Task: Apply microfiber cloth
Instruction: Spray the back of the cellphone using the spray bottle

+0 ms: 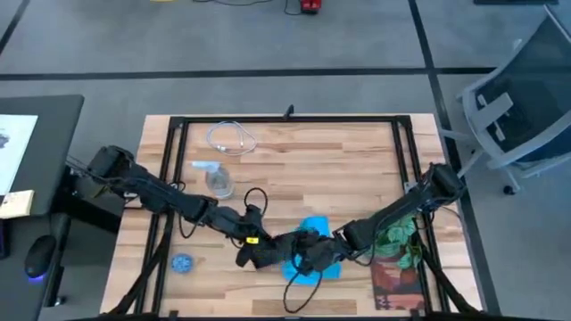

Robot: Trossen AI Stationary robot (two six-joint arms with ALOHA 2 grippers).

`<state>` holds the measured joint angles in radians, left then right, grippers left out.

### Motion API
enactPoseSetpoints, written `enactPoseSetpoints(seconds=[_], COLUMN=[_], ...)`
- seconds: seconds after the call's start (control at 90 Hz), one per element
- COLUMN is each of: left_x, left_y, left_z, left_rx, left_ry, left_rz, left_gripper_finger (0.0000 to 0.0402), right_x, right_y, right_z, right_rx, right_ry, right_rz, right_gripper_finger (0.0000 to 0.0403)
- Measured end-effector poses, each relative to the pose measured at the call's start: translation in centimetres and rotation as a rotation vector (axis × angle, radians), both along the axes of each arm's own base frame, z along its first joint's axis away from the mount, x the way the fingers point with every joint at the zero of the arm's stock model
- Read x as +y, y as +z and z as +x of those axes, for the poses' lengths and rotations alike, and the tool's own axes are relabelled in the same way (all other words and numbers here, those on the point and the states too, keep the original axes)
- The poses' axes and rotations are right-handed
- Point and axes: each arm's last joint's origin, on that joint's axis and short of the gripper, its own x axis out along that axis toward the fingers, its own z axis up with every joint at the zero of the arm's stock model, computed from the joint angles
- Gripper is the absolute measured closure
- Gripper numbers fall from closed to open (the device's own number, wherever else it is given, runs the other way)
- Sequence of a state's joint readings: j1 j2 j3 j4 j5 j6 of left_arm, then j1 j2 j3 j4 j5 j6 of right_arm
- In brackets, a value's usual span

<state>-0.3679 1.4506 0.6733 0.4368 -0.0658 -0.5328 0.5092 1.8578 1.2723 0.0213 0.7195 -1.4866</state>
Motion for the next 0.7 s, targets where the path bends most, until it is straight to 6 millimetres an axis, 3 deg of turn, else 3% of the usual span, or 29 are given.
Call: enactPoseSetpoints(seconds=[0.189, 0.333, 0.511, 0.7], left_x=[0.9, 1.3, -0.1, -1.5], left_y=[0.6, 1.3, 2.9, 2.6], left_z=[-0.3, -1.3, -2.2, -1.6], left_rx=[0.000, 0.004, -0.134, -0.159], left_ry=[0.014, 0.003, -0.054, 0.034], left_rz=[0.053, 0.167, 0.339, 0.518], left_gripper_finger=[0.0274, 0.0264, 0.0265, 0.0265], right_x=[0.7, 0.9, -0.4, -3.2], right_y=[-0.7, -1.3, 1.1, 3.7], right_z=[-1.2, -2.6, -4.2, -3.7], right_rx=[0.012, 0.007, 0.048, 0.194], right_ry=[-0.131, -0.307, -0.579, -0.859], right_rz=[0.209, 0.404, 0.759, 1.138], right_gripper_finger=[0.0386, 0.0387, 0.0387, 0.0387])
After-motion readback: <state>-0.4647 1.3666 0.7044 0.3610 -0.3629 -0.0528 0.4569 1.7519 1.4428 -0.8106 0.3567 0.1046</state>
